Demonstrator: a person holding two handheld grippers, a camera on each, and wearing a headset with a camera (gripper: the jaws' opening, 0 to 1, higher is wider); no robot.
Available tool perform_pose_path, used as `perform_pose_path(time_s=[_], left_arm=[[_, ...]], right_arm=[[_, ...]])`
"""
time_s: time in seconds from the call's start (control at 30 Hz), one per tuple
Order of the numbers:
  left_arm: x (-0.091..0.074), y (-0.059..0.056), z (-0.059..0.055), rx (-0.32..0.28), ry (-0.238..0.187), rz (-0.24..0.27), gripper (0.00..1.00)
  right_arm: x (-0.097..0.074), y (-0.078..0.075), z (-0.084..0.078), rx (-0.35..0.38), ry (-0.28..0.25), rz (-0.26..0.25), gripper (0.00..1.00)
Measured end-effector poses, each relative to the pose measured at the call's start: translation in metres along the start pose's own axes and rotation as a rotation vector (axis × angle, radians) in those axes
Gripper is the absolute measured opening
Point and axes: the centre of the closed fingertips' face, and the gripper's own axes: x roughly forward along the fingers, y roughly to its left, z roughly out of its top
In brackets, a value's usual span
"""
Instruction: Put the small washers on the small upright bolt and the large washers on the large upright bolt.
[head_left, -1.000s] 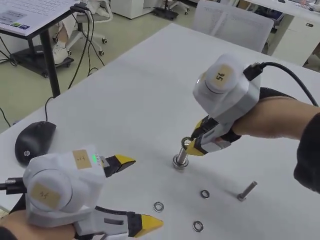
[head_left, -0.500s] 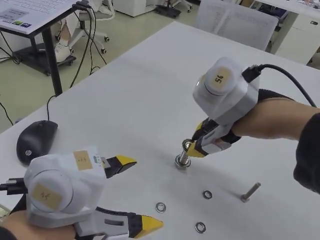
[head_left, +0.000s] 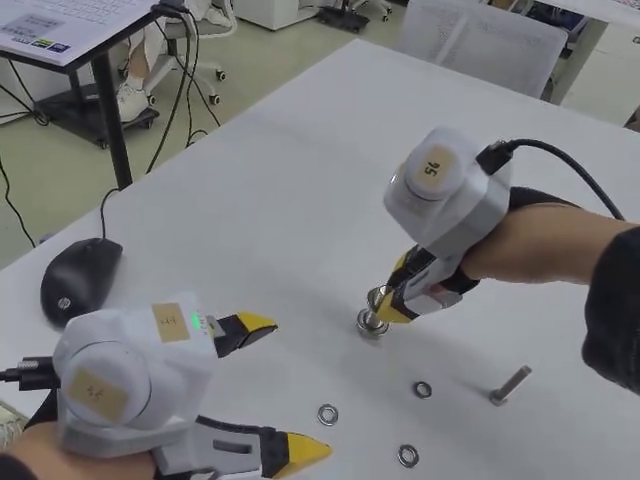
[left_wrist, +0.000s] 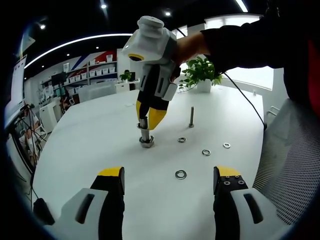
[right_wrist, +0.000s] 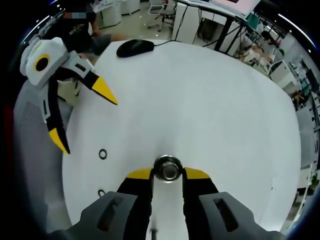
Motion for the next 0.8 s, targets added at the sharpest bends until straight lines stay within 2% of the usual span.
perform_pose_path(time_s=[0.33, 0.8], left_arm=[[-0.001, 0.0, -0.002, -0.004, 0.003, 0.006, 0.71], [0.001, 0.001, -0.004, -0.008, 0.011, 0.006, 0.71]], right_arm=[[0.015, 0.005, -0.002, 0.005, 0.021, 0.023, 0.24], [0.027, 0.004, -0.006, 0.018, 0.024, 0.036, 0.24]])
